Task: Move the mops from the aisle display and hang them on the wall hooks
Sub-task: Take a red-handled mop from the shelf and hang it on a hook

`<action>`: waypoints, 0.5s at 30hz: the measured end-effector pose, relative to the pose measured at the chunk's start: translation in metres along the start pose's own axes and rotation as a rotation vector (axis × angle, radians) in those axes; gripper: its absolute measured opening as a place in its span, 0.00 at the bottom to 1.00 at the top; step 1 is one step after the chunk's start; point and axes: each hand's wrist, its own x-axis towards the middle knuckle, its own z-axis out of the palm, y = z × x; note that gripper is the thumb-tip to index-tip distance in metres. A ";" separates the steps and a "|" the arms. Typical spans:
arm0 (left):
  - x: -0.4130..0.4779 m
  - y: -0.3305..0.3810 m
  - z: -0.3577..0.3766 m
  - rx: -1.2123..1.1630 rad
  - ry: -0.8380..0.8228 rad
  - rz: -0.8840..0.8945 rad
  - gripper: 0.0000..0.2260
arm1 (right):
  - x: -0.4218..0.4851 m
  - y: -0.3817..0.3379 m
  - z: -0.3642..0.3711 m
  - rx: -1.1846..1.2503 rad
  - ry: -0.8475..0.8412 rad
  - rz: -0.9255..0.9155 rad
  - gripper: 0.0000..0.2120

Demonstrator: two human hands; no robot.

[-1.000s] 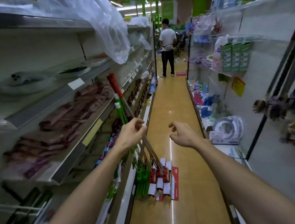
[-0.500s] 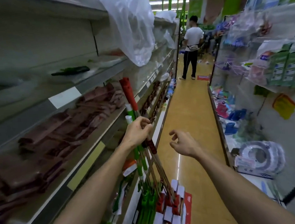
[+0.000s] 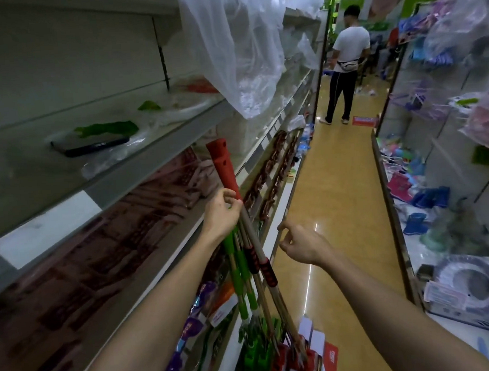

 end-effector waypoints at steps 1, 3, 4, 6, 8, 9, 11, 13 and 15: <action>0.007 0.001 0.002 -0.030 0.042 -0.032 0.11 | 0.004 0.002 0.001 -0.001 -0.014 0.003 0.21; 0.021 0.004 0.006 -0.087 0.122 -0.077 0.18 | 0.010 0.006 0.003 -0.003 -0.032 0.000 0.22; 0.027 0.005 0.009 -0.119 0.143 -0.091 0.21 | 0.013 0.008 0.004 -0.002 -0.039 -0.001 0.22; 0.037 0.009 0.016 -0.159 0.144 -0.111 0.25 | 0.018 0.012 0.005 0.001 -0.051 -0.002 0.22; 0.044 0.013 0.024 -0.194 0.142 -0.154 0.28 | 0.024 0.017 0.003 0.006 -0.055 -0.003 0.22; 0.048 0.012 0.027 -0.219 0.154 -0.179 0.30 | 0.026 0.019 0.001 0.010 -0.056 -0.002 0.22; 0.054 0.013 0.033 -0.240 0.180 -0.205 0.30 | 0.031 0.024 -0.003 0.016 -0.052 -0.004 0.21; 0.058 0.015 0.039 -0.254 0.180 -0.219 0.24 | 0.035 0.028 -0.007 0.017 -0.046 -0.004 0.20; 0.059 0.019 0.046 -0.254 0.176 -0.204 0.21 | 0.038 0.033 -0.009 0.025 -0.041 -0.003 0.20</action>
